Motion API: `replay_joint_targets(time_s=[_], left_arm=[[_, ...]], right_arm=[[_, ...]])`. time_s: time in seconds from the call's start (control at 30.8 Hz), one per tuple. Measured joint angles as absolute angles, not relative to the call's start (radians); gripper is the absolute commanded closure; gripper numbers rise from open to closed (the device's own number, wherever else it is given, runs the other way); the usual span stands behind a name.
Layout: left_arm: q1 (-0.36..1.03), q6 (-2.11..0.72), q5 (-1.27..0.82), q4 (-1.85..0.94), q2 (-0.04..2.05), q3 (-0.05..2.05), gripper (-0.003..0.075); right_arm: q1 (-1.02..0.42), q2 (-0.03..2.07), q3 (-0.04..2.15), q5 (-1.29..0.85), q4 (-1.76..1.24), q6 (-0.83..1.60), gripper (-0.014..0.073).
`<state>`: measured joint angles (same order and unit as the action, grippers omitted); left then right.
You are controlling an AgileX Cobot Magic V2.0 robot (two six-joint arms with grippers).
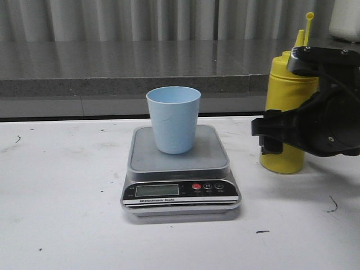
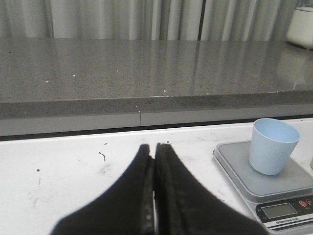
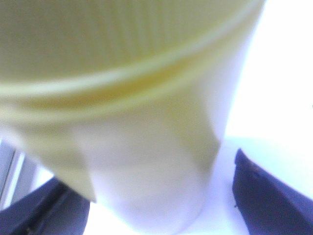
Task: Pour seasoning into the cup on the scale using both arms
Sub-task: 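Set the yellow bottle down on the table with the right gripper, then open the right gripper and withdraw it from the bottle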
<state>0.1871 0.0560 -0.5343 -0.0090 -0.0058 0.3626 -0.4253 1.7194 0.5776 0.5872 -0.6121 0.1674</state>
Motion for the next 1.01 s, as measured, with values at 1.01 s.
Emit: replay_joint_targets(time_s=[1.01], left_arm=[[0.187,0.056,-0.534,-0.009,-0.006,0.363,0.0740]], right_arm=[[-0.427,1.365,0.439,0.357,-0.509,0.167,0.0284]])
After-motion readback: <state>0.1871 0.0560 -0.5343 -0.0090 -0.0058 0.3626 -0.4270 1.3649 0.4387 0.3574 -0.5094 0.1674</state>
